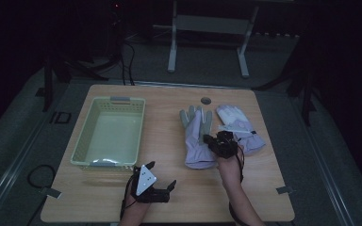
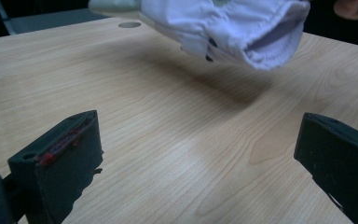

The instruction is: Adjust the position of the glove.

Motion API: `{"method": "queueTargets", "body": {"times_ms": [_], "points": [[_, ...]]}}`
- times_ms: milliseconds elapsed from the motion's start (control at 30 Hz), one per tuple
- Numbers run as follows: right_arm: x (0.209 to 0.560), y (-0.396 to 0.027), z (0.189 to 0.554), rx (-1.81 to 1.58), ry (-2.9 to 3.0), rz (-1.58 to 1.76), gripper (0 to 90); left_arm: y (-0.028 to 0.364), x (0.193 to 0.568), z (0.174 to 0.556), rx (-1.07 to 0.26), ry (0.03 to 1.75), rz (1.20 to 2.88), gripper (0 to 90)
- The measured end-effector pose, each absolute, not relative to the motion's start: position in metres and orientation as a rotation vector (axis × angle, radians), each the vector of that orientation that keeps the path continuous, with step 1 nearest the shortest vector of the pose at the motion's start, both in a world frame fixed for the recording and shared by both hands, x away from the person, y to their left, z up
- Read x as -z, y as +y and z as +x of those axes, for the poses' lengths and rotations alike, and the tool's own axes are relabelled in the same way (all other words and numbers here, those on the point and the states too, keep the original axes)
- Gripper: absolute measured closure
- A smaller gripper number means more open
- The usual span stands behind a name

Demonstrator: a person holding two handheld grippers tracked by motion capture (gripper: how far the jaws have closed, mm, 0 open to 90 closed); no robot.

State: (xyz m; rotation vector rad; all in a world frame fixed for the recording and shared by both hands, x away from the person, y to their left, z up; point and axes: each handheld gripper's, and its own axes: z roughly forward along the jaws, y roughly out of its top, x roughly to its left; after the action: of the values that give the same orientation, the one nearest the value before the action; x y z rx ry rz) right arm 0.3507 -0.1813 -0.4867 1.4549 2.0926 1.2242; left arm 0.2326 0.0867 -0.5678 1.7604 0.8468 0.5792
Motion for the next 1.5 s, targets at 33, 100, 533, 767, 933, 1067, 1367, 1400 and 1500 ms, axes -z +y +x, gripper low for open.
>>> {"method": "queueTargets", "body": {"times_ms": [33, 100, 533, 767, 933, 1067, 1367, 1400, 1500], "points": [[0.490, -0.181, 0.351, -1.210, 2.104, 1.453, 87.5, 0.087, 0.568, 0.233, -0.579, 0.847, 1.760, 0.7], [0.497, -0.181, 0.351, -1.208, 2.102, 1.476, 87.5, 0.087, 0.568, 0.233, -0.577, 0.849, 1.759, 0.7], [0.541, -0.169, 0.364, -0.996, 2.146, 1.464, 86.0, 0.086, 0.568, 0.232, -0.582, 0.841, 1.765, 0.7], [0.544, -0.168, 0.367, -0.982, 2.174, 1.433, 81.1, 0.086, 0.568, 0.232, -0.585, 0.839, 1.766, 0.7], [0.537, -0.172, 0.367, -0.990, 2.183, 1.435, 70.8, 0.086, 0.568, 0.232, -0.584, 0.840, 1.766, 0.7], [0.529, -0.176, 0.371, -0.979, 2.235, 1.393, 62.5, 0.087, 0.568, 0.232, -0.581, 0.840, 1.767, 0.7], [0.496, -0.193, 0.381, -0.957, 2.263, 1.264, 52.3, 0.086, 0.568, 0.232, -0.581, 0.843, 1.762, 0.7], [0.492, -0.196, 0.383, -0.966, 2.262, 1.252, 52.0, 0.086, 0.568, 0.232, -0.581, 0.843, 1.762, 0.7], [0.483, -0.204, 0.386, -0.957, 2.254, 1.211, 52.1, 0.086, 0.568, 0.232, -0.581, 0.844, 1.762, 0.7]]}}
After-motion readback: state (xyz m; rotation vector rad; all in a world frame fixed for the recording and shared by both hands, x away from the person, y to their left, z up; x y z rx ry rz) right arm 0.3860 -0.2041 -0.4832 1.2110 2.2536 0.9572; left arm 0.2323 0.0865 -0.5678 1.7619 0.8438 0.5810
